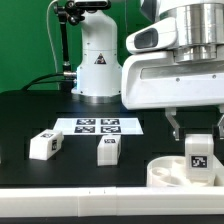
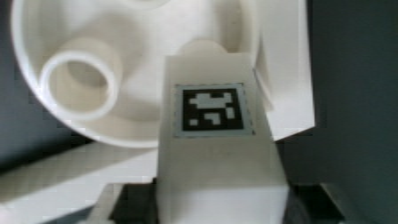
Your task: Assemble stool
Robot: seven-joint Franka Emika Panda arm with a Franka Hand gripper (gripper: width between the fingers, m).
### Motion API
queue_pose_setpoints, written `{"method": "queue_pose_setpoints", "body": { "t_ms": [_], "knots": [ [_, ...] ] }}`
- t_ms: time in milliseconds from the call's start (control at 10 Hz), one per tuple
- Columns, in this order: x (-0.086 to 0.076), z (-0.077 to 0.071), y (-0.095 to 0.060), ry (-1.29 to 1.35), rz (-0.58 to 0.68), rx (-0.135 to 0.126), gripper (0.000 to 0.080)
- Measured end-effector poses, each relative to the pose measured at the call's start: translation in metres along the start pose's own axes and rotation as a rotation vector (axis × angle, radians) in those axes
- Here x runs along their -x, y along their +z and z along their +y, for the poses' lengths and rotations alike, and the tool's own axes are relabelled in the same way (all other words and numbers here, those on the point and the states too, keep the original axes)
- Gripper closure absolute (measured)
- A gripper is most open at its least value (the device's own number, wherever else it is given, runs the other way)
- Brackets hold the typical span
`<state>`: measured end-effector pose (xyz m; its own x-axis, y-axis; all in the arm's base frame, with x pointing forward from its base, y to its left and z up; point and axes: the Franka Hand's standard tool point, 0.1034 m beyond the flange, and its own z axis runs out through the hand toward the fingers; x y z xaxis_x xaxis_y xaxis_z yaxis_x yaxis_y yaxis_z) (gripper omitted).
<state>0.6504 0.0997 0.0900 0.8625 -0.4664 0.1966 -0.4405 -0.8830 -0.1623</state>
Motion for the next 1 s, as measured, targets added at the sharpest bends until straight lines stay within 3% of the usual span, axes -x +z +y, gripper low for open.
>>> {"method": "queue_pose_setpoints", "body": {
  "t_ms": [400, 1000],
  "knots": [
    [0.002, -0.001, -0.001, 0.386, 0.008, 0.006, 0.0463],
    [0.008, -0.011, 0.000, 0.938, -0.034, -0.048, 0.0490]
  ]
}}
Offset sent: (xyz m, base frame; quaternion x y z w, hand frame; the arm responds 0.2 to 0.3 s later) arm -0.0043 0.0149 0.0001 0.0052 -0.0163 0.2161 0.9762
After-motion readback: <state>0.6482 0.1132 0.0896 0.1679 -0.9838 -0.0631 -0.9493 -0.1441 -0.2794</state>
